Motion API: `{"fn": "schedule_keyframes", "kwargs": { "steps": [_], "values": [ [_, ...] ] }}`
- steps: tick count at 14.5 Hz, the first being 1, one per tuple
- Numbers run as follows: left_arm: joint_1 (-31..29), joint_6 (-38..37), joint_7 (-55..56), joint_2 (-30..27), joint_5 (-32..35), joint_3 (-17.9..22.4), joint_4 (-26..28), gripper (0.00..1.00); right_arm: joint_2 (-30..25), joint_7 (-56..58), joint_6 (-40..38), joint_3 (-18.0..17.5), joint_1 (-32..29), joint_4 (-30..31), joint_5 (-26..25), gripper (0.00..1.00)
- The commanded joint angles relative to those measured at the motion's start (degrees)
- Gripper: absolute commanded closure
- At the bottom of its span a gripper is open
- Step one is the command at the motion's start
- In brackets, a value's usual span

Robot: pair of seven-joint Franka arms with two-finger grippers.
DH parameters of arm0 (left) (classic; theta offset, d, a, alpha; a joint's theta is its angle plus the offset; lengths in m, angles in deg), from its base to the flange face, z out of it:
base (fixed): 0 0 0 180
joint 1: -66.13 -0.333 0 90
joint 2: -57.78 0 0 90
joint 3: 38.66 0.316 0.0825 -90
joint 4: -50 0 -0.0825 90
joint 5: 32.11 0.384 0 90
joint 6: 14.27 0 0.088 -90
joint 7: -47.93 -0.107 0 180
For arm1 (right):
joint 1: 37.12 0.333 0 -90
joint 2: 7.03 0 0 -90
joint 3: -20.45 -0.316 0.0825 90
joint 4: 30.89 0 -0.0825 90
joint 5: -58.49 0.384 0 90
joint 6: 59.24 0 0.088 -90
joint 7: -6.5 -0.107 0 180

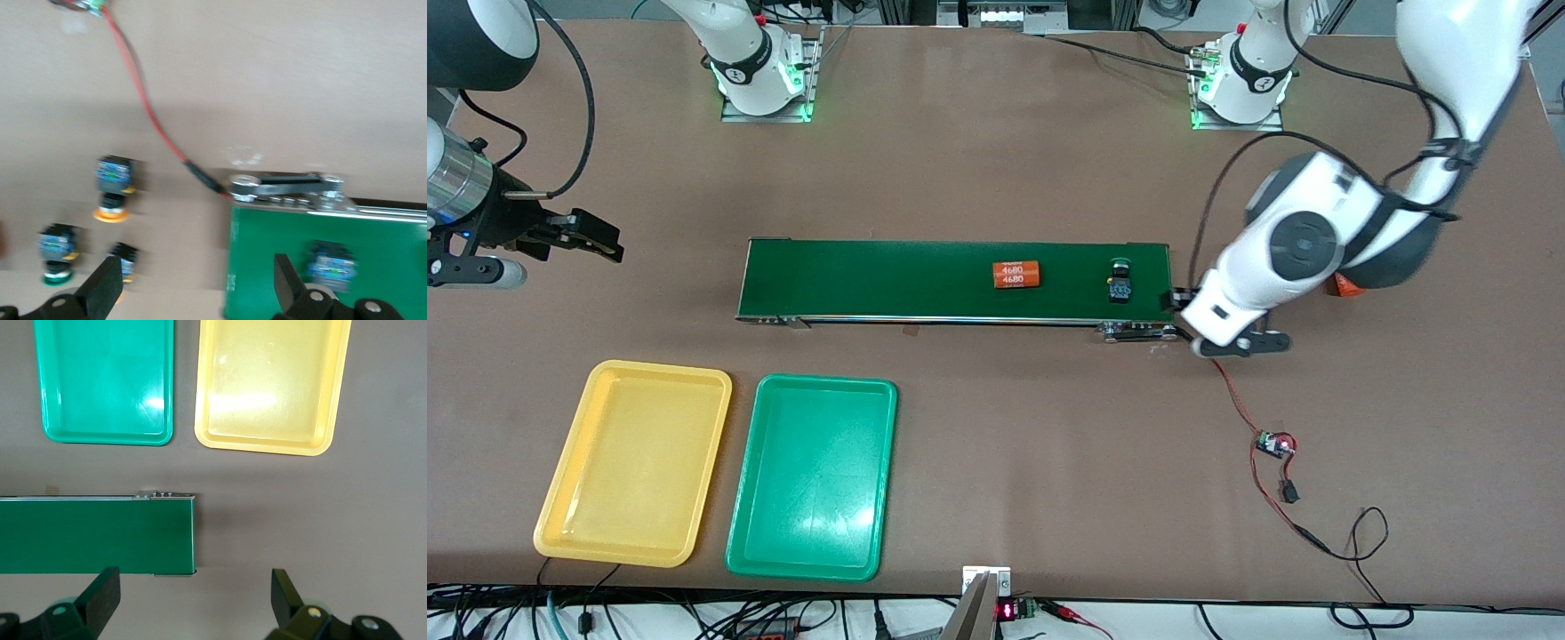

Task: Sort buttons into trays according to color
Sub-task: 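Reach the left gripper back and grasp the second green-based button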

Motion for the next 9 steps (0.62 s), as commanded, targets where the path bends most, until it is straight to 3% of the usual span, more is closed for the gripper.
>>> {"fn": "schedule_keyframes", "kwargs": {
  "steps": [1,5,9],
  "values": [
    [-4.5,-1.6,-7.1,0.4,1.4,-0.8,-0.5,0.00,0.2,0.3,0.0,-0.1,0.0,-0.6,0.3,0.00],
    [-11.4,-0.7,-19.4,0.8,0.9,-0.7,0.1,0.00,0.2,0.3,0.0,-0.1,0.0,-0.6,0.3,0.00],
    [-11.8,-0.8,-28.1,-0.8,0.6,4.6,1.7,0.00,0.2,0.3,0.0,-0.1,0.0,-0.6,0.3,0.00]
  ]
}}
